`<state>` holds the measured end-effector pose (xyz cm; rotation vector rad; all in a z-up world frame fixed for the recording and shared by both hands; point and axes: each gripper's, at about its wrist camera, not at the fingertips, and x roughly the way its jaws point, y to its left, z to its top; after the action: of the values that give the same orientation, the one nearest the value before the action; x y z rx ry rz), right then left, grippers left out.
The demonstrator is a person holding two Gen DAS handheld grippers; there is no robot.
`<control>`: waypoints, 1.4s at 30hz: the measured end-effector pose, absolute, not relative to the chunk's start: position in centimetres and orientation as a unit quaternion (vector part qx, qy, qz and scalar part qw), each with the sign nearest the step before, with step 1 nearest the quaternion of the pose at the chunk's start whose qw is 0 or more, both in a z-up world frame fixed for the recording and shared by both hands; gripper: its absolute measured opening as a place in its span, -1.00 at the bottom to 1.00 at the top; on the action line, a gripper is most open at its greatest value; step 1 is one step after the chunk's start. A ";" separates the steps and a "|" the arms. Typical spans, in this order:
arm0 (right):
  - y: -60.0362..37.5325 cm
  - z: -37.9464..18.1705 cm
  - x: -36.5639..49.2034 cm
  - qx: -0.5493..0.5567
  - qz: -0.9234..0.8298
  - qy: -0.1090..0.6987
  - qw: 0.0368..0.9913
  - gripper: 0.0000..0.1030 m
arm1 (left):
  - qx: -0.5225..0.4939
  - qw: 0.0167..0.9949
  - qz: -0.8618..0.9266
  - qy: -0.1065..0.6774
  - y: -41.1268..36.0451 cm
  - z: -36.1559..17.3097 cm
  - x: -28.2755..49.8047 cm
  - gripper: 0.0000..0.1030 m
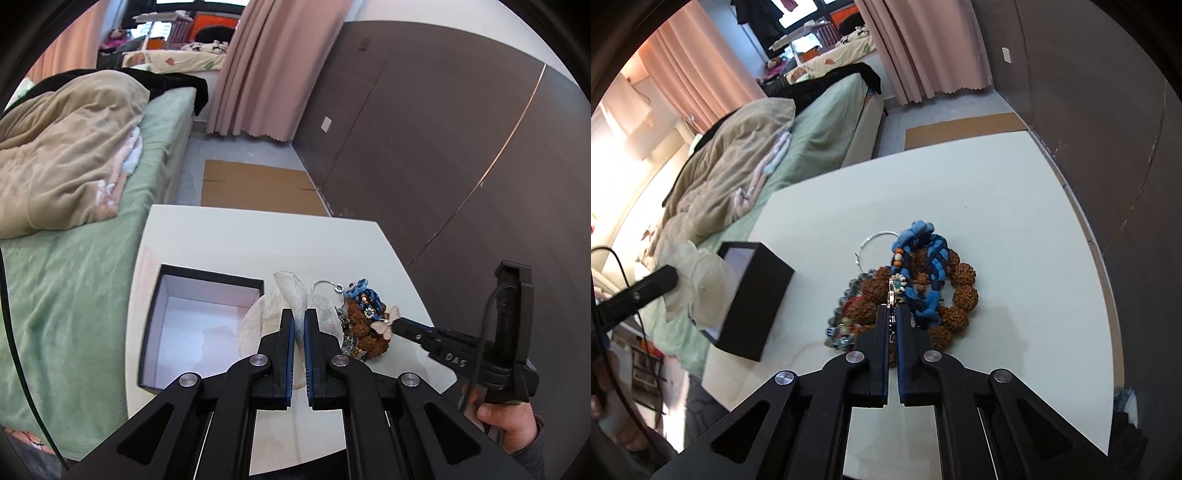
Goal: Organize jewelry
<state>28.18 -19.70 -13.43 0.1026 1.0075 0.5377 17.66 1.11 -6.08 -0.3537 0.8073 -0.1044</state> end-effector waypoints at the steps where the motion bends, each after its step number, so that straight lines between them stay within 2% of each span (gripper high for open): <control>1: -19.7 -13.0 28.0 0.052 0.254 0.474 0.841 -0.91 | -0.173 0.904 -0.050 0.387 1.5 -5.9 17.5 -0.91; 14: -13.3 -8.6 26.6 0.062 0.313 0.456 0.831 -0.91 | -0.199 0.912 -0.020 0.357 7.1 -4.8 14.1 -0.91; 26: -3.6 -10.8 26.5 0.048 0.372 0.483 0.791 -0.91 | -0.211 0.911 0.023 0.352 12.0 -4.6 11.0 -0.91; 37: 0.1 -14.2 27.8 0.030 0.357 0.533 0.766 -0.88 | -0.211 0.907 0.037 0.361 13.4 -4.9 10.7 -0.91; 39: 0.1 -14.6 28.0 0.033 0.357 0.548 0.756 -0.69 | -0.213 0.907 0.037 0.363 13.4 -4.9 10.9 -0.91; 41: -0.7 -13.8 27.8 0.031 0.347 0.537 0.768 0.07 | -0.210 0.906 0.034 0.365 13.0 -4.9 11.3 -0.91; 42: -1.2 -13.2 27.6 0.031 0.344 0.525 0.778 0.21 | -0.208 0.906 0.031 0.366 12.8 -4.9 11.5 -0.91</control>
<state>27.56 -1.22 -13.19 0.0669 1.1349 0.7437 11.48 12.77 -4.90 -0.4305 0.7563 0.0639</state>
